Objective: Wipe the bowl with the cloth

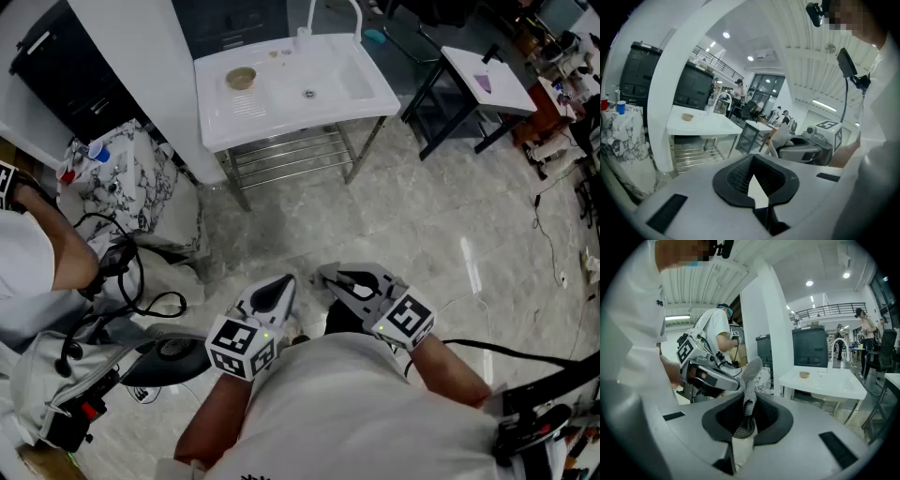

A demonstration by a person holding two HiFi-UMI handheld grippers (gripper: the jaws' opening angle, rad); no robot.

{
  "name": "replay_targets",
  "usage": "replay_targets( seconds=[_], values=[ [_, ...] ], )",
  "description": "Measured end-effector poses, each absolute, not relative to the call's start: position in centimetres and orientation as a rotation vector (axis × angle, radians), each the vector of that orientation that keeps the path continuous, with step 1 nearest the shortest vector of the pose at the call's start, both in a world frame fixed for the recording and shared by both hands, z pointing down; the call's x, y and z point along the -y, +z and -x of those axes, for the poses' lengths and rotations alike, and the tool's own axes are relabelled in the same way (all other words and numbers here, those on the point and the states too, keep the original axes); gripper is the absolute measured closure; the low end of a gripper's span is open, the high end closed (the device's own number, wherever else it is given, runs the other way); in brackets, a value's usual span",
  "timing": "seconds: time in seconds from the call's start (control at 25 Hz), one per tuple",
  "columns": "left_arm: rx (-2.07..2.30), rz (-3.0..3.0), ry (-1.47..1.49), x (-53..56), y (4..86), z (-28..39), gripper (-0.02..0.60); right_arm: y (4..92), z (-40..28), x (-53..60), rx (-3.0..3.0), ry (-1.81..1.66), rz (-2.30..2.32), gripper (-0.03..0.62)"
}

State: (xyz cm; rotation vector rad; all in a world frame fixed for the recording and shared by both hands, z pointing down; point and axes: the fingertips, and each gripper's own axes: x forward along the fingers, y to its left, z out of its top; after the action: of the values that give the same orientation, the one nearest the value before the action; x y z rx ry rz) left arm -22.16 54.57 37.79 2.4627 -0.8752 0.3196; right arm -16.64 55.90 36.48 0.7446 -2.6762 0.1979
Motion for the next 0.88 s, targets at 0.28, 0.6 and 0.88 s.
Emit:
replay_targets(
  seconds=[0.28,0.6,0.88],
  values=[
    [0.916,-2.438,0.3,-51.6,38.6,23.7,0.571,36.7,17.7,-53.3,2.679,0.187,-0.728,0.551],
    [1.039,-2.355,0.283,-41.4,39.2,22.5,0.569,36.4,14.8,-42.1,2.723,0.235,-0.671,0.551],
    [1.152,-2.305,0.241,-30.3,38.0,18.9,0.569,34.9,10.1,-32.1,2.781,0.139,-0.596,0.551]
  ],
)
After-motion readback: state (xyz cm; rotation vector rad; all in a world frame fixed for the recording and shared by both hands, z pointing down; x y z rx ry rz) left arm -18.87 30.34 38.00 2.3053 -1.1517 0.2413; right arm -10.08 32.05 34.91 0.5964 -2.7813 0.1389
